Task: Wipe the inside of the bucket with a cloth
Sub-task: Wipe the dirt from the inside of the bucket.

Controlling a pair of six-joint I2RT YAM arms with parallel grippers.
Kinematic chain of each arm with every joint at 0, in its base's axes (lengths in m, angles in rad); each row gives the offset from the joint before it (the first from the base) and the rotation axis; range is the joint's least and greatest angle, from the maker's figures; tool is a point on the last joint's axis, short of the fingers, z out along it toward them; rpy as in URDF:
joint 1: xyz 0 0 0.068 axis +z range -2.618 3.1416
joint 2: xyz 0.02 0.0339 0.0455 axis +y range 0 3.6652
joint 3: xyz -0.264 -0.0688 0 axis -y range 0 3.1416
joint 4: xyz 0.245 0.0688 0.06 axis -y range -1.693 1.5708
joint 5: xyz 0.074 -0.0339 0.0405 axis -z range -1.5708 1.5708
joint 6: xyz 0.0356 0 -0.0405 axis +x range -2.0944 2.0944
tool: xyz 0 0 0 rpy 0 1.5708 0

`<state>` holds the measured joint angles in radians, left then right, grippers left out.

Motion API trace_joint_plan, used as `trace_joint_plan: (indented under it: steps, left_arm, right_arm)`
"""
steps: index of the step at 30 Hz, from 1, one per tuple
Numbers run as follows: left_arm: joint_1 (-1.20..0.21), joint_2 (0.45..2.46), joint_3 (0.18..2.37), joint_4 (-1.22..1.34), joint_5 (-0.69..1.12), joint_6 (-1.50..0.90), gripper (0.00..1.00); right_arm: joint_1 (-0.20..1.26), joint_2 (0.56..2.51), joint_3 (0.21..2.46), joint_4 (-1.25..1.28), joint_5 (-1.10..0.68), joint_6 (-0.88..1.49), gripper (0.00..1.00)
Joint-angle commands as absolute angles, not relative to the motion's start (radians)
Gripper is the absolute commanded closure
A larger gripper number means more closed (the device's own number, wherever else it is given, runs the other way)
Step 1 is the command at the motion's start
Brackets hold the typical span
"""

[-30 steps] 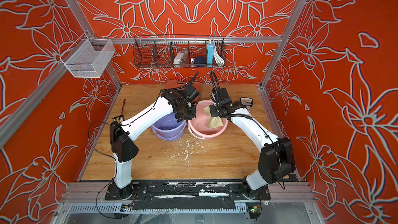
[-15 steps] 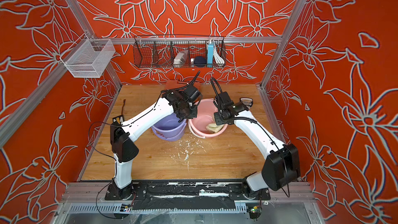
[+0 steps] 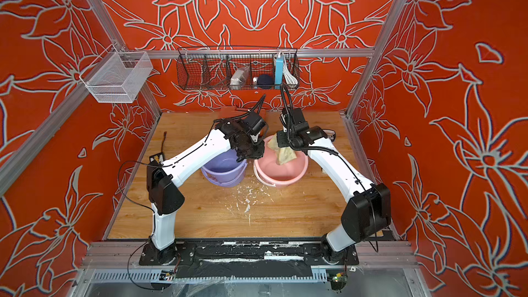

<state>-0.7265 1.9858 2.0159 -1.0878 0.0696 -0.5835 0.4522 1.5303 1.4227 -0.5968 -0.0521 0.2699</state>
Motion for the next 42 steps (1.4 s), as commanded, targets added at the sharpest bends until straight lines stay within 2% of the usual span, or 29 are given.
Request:
trace_joint_plan:
  steps: [1,6,10,21,26,33,42]
  left_arm:
    - [-0.744,1.995,2.022,-1.118,0.138,-0.532,1.0]
    - [-0.745,2.023,2.065,-1.126,0.155,-0.54,1.0]
    - [-0.744,2.037,2.094,-1.131,0.155,-0.554,1.0]
    - [-0.73,2.008,2.078,-1.104,0.112,-0.596,1.0]
    - [-0.73,1.992,2.049,-1.091,0.15,-0.601,1.0]
    - [-0.726,1.936,1.998,-1.065,0.12,-0.62,1.0]
    - [-0.719,1.892,1.982,-1.068,0.002,-0.622,1.0]
  right_arm:
    - [0.457,1.498,1.396,-0.39,-0.277,0.298,1.0]
    - [0.459,1.499,1.362,-0.316,-0.563,0.312,1.0]
    - [0.46,1.526,1.351,-0.326,-0.683,0.327,1.0]
    - [0.46,1.501,1.208,-0.306,-0.716,0.349,1.0]
    - [0.459,1.507,1.231,-0.321,-0.549,0.336,1.0]
    - [0.459,1.576,1.354,-0.501,-0.175,0.314,1.0]
    - [0.456,1.551,1.396,-0.642,0.066,0.256,1.0]
